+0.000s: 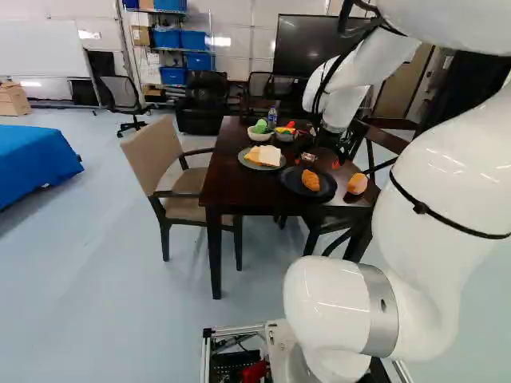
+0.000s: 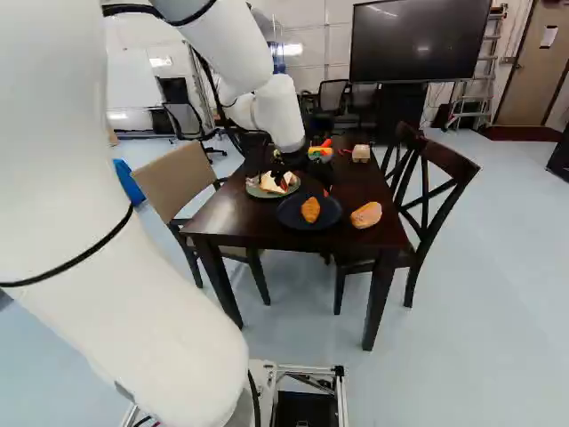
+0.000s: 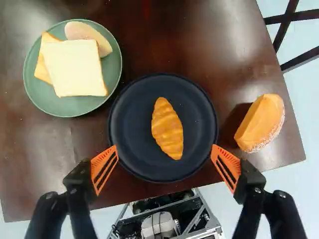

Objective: Move the croissant to the empty plate

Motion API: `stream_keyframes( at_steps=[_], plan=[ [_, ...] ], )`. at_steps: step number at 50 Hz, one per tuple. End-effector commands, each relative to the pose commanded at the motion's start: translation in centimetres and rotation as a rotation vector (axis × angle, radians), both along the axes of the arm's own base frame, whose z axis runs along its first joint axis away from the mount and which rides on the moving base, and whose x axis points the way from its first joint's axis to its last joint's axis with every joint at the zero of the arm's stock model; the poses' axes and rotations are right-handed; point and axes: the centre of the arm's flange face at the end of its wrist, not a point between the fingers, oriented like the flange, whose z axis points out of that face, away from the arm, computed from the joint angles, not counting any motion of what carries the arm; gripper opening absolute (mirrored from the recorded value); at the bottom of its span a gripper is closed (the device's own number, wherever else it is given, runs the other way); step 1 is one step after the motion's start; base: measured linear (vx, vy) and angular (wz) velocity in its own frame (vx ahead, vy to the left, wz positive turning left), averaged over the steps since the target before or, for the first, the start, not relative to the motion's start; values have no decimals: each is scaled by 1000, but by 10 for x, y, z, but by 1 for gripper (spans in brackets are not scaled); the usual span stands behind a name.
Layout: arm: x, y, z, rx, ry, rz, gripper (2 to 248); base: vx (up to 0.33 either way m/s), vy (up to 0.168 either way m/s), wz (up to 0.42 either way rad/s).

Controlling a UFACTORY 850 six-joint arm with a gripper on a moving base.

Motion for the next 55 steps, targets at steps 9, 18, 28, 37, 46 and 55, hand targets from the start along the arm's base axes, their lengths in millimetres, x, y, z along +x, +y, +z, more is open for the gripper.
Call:
stream_keyframes(
  at_steps=[9, 18, 28, 37, 46, 55],
  plan=[
    [-3, 2, 11, 1, 2, 2, 247, 0, 0, 0],
    [-7, 3, 22, -7, -22, 3, 247, 0, 0, 0],
    [-12, 5, 32, -13, -44, 3, 247, 0, 0, 0],
    [-12, 5, 32, -13, -44, 3, 247, 0, 0, 0],
    [-12, 5, 32, -13, -44, 3, 247, 0, 0, 0],
    [-12, 5, 31, -14, -47, 4, 247, 0, 0, 0]
  ],
)
